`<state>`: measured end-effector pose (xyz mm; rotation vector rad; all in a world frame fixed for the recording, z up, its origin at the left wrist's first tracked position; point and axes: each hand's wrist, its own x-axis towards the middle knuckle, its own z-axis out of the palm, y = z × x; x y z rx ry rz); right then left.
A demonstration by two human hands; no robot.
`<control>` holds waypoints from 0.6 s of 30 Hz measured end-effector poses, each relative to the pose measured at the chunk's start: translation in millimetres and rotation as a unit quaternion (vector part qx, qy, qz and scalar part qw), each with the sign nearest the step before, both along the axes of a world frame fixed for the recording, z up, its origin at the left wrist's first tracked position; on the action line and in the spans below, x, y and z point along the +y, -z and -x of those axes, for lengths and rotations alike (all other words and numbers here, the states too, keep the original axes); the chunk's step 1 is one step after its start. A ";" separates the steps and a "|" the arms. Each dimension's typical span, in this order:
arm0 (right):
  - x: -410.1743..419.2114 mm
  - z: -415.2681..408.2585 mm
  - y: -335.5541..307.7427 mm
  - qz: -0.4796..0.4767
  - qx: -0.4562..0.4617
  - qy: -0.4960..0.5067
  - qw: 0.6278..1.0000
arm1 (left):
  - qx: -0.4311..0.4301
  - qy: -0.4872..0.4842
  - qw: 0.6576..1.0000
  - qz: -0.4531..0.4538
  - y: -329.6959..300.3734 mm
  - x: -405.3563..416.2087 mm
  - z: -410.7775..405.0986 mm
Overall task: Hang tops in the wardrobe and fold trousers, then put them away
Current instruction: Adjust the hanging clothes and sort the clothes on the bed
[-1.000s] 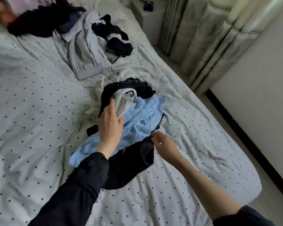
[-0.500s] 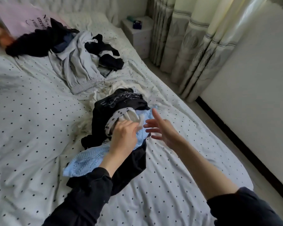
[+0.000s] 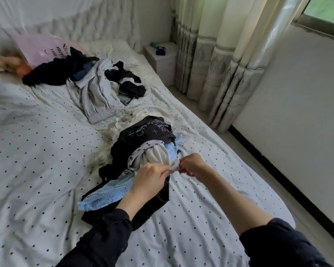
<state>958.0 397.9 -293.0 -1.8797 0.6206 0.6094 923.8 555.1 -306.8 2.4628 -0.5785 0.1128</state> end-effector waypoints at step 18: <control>32.4 -13.1 41.5 0.218 -0.277 -0.315 0.881 | 0.224 -0.215 0.934 -0.177 68.6 85.2 -102.4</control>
